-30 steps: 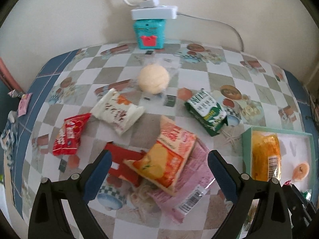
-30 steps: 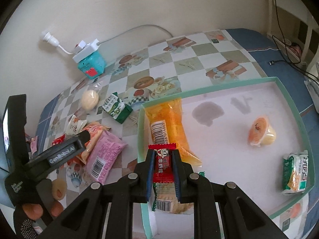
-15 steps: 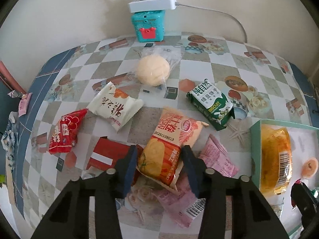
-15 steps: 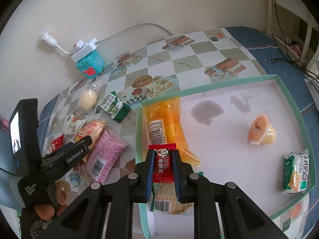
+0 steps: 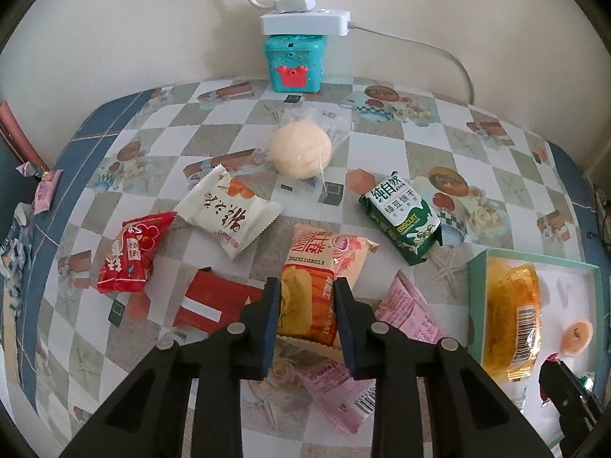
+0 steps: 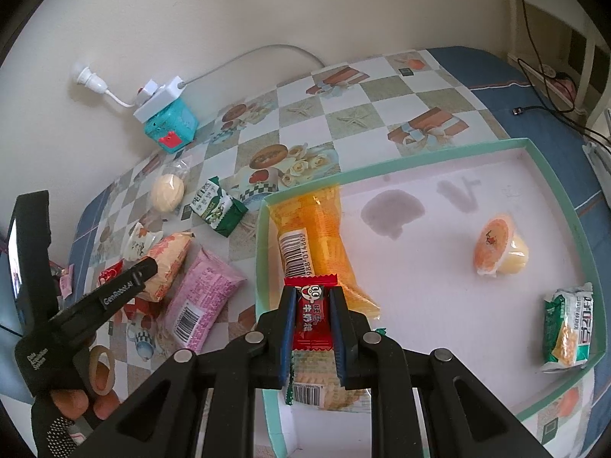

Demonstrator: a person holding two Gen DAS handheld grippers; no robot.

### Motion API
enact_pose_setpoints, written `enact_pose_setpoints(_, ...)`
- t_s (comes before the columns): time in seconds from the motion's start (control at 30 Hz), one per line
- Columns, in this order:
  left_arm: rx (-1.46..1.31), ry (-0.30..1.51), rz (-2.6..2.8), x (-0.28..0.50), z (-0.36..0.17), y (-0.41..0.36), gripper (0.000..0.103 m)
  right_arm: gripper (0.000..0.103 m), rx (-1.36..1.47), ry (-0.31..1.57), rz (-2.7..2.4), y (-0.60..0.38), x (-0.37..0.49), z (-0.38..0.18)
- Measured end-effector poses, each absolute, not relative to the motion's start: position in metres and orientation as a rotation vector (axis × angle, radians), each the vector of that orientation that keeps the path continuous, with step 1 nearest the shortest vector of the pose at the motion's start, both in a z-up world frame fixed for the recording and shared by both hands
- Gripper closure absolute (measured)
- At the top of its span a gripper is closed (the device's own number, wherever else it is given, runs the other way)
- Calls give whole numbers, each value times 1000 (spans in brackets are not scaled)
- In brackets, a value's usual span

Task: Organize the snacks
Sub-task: 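Carry the candy and bread packet into the tray and open both tools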

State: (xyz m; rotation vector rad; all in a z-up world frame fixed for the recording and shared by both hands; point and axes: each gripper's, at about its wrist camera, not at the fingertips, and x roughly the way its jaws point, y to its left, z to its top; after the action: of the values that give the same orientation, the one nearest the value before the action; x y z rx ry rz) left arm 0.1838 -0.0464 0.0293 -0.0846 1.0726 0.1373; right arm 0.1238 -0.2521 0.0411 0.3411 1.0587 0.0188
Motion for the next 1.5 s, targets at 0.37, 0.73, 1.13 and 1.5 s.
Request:
enact_pose_setpoints(0.37, -128, 1029, 134, 179, 47, -39, 74, 85, 345, 1055, 20, -253, 124, 42)
enact_pose_setpoints(0.73, -137, 885, 80, 158, 109, -53, 75, 85, 376, 969, -19, -275, 114, 72)
enact_pose_setpoints(1.13, -85, 835, -83, 142, 137, -118, 74, 85, 403, 937, -238, -343, 99, 76)
enact_pose_setpoints(1.5, 51, 893, -225, 133, 116, -202, 74, 85, 436, 960, -391, -393, 86, 55)
